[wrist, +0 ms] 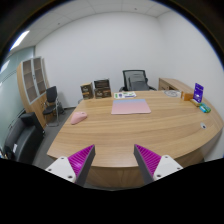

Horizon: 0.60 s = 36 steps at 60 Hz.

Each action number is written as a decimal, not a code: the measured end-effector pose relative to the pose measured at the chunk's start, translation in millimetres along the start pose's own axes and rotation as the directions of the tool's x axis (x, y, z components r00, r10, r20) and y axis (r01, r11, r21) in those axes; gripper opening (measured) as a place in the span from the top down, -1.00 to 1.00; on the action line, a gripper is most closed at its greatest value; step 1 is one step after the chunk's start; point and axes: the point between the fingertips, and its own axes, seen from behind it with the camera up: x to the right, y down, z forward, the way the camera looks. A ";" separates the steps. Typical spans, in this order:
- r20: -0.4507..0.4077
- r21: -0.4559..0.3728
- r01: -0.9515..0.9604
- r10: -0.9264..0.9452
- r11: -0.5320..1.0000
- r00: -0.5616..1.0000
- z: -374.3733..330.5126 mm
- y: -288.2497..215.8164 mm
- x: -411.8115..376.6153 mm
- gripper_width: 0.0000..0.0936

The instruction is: Arrange mouse

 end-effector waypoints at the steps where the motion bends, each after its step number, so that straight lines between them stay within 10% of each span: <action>1: 0.001 0.004 -0.004 0.004 1.000 1.000 0.9 -0.3 -4.8 -0.75; 36: 0.103 0.046 0.059 -0.063 0.997 0.993 178.2 -33.2 -223.4 -0.74</action>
